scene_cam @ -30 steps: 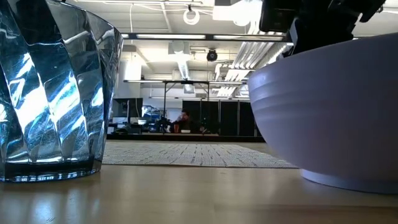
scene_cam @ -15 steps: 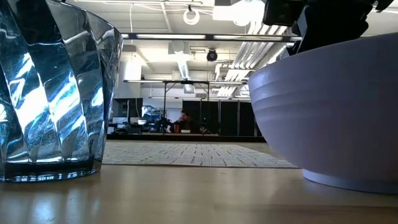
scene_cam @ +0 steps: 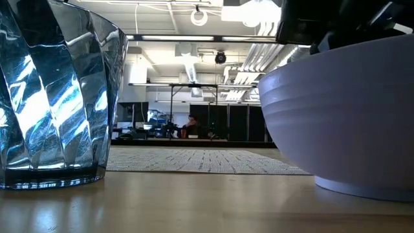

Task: Pick & Place Utensil
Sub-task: Put the purple bowl on the gray placemat

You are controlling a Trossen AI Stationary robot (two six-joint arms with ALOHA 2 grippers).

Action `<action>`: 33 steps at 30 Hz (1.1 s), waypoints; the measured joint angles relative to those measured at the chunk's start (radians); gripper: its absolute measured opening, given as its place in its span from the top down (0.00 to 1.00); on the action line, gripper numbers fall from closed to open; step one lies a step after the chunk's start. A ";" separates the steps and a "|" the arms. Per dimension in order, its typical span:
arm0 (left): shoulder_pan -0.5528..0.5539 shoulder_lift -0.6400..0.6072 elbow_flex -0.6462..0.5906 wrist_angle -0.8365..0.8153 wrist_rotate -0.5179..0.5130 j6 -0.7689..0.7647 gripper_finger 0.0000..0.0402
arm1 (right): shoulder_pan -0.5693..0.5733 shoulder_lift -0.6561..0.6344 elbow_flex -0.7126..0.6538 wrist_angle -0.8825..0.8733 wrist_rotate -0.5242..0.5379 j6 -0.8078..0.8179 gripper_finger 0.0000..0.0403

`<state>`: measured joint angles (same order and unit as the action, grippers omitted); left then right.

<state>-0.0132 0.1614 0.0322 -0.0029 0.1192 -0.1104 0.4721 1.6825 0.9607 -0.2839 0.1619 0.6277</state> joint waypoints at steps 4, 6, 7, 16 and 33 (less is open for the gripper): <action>0.000 0.000 0.000 0.000 0.000 0.000 0.65 | 0.000 -0.001 0.000 0.045 0.000 -0.023 0.58; 0.000 0.000 0.000 0.000 0.000 0.000 0.65 | 0.000 -0.001 0.000 0.055 0.000 -0.024 0.58; 0.000 0.000 0.000 0.000 0.000 0.000 0.65 | 0.000 -0.001 0.000 0.060 0.000 -0.025 0.58; 0.000 0.000 0.000 0.000 0.000 0.000 0.65 | 0.000 -0.002 0.000 0.058 0.014 -0.026 0.67; 0.000 0.000 0.000 0.000 0.000 0.000 0.65 | 0.000 -0.002 0.000 0.055 -0.026 -0.035 0.98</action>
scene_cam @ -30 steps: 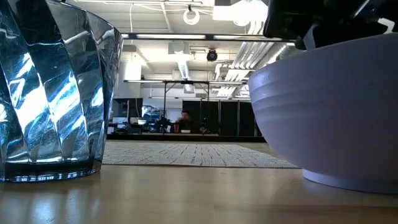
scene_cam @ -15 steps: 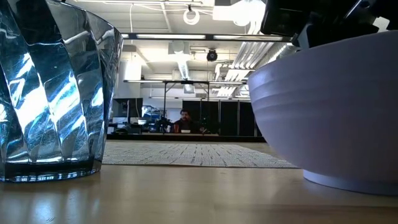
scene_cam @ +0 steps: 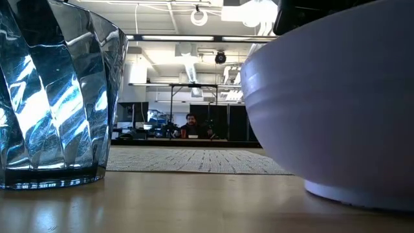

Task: Pick & Place Utensil
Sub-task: Put the purple bowl on the gray placemat

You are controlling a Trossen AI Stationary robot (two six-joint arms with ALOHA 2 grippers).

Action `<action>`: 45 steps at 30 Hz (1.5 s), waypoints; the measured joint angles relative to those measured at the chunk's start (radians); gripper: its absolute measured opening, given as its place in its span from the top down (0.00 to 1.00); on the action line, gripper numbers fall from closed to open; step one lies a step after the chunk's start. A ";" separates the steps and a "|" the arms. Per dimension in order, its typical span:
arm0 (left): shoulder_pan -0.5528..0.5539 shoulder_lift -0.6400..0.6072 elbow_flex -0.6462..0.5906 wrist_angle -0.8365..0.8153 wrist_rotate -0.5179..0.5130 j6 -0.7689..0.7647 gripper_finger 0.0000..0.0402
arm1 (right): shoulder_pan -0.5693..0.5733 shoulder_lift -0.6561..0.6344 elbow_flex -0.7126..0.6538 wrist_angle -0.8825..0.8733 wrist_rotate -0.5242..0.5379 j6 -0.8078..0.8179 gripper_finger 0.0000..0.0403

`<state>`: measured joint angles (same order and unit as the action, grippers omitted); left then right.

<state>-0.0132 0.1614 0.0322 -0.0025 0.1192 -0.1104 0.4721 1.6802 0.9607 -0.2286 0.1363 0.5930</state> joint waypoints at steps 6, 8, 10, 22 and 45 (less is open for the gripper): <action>0.000 0.000 0.000 0.000 0.000 0.000 0.65 | -0.001 -0.003 0.000 0.000 -0.001 0.009 0.96; 0.000 0.000 0.000 0.000 0.000 0.000 0.65 | -0.004 -0.007 0.000 0.002 0.000 0.009 0.98; 0.000 0.000 0.000 0.000 0.000 0.000 0.65 | -0.013 -0.016 0.001 0.007 -0.007 0.009 0.99; 0.000 0.000 0.000 0.000 -0.001 0.000 0.65 | -0.212 -0.076 0.052 -0.068 0.029 0.167 0.98; 0.000 0.000 0.000 0.000 -0.001 0.000 0.65 | -0.547 0.273 0.525 -0.194 0.119 0.132 0.99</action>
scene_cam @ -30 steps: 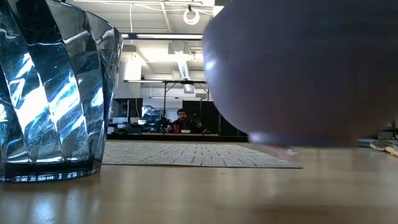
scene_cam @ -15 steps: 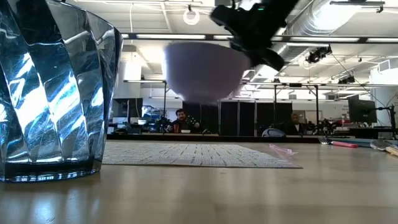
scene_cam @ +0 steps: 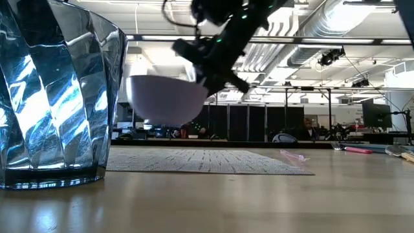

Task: Pick & Place Utensil
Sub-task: Put the purple bowl on the gray placemat

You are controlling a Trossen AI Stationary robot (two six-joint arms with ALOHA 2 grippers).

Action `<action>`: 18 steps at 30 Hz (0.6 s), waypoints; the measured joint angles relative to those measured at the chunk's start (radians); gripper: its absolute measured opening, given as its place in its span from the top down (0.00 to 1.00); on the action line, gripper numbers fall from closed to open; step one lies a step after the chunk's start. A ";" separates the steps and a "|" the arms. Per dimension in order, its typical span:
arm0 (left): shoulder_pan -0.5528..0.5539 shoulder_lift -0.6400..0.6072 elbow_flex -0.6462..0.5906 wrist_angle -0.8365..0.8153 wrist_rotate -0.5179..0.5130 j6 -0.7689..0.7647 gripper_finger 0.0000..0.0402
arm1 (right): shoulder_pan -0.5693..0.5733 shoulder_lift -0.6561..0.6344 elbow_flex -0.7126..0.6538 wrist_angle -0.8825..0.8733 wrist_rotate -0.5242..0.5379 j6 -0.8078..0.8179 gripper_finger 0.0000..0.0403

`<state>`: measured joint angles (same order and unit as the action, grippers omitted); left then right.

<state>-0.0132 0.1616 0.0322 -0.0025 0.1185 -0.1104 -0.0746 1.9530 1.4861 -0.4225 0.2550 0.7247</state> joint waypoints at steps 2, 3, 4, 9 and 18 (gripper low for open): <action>0.000 0.000 0.000 0.000 -0.001 0.000 0.65 | -0.006 0.058 0.061 -0.002 -0.040 -0.031 0.99; 0.000 0.000 0.000 0.000 -0.002 0.000 0.65 | -0.008 0.084 0.089 -0.005 -0.055 -0.048 0.99; 0.000 0.000 0.000 0.000 -0.002 0.000 0.65 | -0.010 0.109 0.113 -0.011 -0.068 -0.064 0.99; 0.000 0.000 0.000 0.000 -0.002 0.000 0.65 | -0.011 0.196 0.190 -0.023 -0.093 -0.076 0.99; 0.000 0.000 0.000 0.000 -0.002 0.000 0.65 | -0.011 0.236 0.219 0.012 -0.077 -0.115 0.98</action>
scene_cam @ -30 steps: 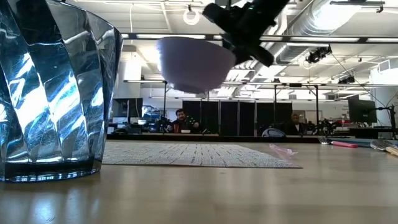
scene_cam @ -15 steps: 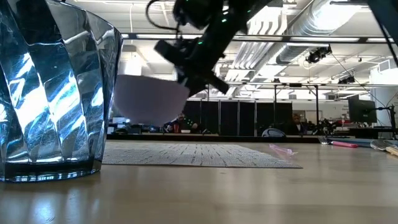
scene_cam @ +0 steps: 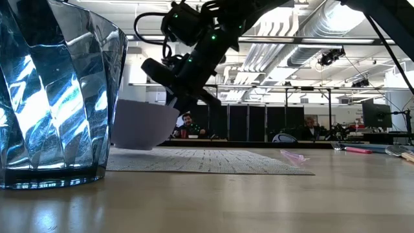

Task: Pick & Place Utensil
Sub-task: Put the purple bowl on the gray placemat

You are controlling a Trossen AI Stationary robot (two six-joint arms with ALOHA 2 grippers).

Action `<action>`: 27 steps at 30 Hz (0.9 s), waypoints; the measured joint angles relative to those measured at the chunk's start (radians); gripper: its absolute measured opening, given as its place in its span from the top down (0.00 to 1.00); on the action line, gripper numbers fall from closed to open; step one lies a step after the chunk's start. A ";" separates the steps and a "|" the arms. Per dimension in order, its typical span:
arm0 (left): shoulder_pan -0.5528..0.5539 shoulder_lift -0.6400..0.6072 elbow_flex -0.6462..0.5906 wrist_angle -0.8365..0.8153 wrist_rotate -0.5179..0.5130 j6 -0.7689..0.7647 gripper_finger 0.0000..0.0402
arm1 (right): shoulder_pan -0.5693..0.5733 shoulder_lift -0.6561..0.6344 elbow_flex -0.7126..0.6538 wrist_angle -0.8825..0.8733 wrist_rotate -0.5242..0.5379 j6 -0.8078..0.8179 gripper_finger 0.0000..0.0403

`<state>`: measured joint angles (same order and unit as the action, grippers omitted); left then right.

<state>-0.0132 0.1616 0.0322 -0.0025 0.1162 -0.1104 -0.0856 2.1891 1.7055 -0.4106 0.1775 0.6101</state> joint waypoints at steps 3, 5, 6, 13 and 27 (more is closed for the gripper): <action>0.000 0.000 0.000 0.000 0.000 0.000 0.65 | 0.000 0.000 0.000 0.008 0.011 -0.040 0.96; 0.000 0.000 0.000 0.000 0.000 0.000 0.65 | 0.000 0.000 0.000 0.023 0.003 -0.051 0.94; 0.000 0.000 0.000 0.000 0.000 0.000 0.65 | 0.000 -0.001 0.000 0.023 0.004 -0.051 0.93; 0.000 0.000 0.000 0.000 0.000 0.000 0.65 | 0.000 -0.001 -0.005 0.022 0.021 -0.034 0.84; 0.000 0.000 0.000 0.000 -0.001 0.000 0.65 | -0.005 -0.148 -0.006 -0.136 0.014 -0.222 0.67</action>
<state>-0.0132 0.1612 0.0322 -0.0025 0.1152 -0.1104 -0.0906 2.0412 1.6993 -0.5466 0.1915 0.3885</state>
